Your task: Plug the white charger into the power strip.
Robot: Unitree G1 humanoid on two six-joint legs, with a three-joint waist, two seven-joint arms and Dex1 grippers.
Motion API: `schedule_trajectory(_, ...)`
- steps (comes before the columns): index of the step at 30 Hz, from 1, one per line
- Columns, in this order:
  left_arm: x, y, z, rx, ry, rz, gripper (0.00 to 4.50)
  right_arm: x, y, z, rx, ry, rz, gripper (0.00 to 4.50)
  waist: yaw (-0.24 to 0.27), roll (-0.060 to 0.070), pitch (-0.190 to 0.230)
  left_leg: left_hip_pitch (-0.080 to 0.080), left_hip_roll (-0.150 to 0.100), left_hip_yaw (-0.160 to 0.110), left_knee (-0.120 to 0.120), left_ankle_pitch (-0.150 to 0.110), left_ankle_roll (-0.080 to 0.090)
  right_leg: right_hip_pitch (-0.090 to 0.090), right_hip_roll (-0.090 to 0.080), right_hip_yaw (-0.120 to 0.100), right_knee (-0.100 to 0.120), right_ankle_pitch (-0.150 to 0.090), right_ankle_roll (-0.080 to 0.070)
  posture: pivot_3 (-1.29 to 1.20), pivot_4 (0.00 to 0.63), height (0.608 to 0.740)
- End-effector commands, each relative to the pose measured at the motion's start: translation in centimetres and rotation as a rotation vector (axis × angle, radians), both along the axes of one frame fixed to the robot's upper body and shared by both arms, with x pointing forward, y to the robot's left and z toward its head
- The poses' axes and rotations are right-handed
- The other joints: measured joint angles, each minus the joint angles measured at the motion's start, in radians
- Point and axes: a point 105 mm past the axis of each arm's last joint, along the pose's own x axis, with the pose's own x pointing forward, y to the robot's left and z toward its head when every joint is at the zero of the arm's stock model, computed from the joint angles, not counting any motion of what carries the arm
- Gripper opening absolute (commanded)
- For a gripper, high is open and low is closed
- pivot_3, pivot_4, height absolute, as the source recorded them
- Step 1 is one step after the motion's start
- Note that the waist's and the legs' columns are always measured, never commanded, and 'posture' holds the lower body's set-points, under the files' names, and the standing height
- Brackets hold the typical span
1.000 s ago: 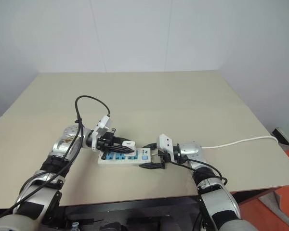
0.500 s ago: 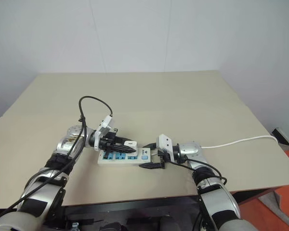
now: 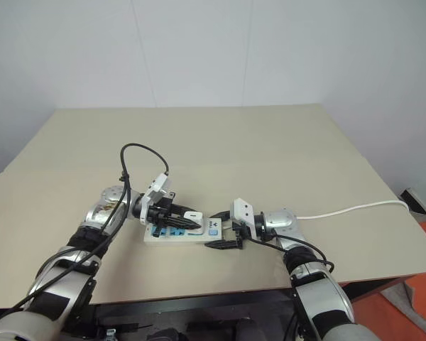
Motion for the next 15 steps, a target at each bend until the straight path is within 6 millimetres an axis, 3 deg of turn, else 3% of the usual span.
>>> schedule_trajectory(1, -0.1, -0.1, -0.3, 0.038, -0.057, -0.025, 1.01, -0.2, -0.5, -1.5, -0.062, 0.025, -0.027, 3.42, 0.0, 0.0, 0.0, 0.0, 0.0, 0.0, 0.0, 0.0, 0.0, 0.0, 0.0, 0.0, 0.0, 0.0, 0.0, 0.0, 0.15, 0.74)
schedule_trajectory(15, -0.5, 0.0, -3.0, 0.118, -0.069, -0.008, 1.01, -0.3, -0.9, -1.9, -0.071, 0.027, -0.036, 3.42, 0.005, 0.0, -0.005, 0.001, 0.0, 0.0, 0.0, 0.0, 0.0, 0.001, 0.0, 0.0, 0.0, -0.001, 0.0, 0.0, 0.15, 0.74)
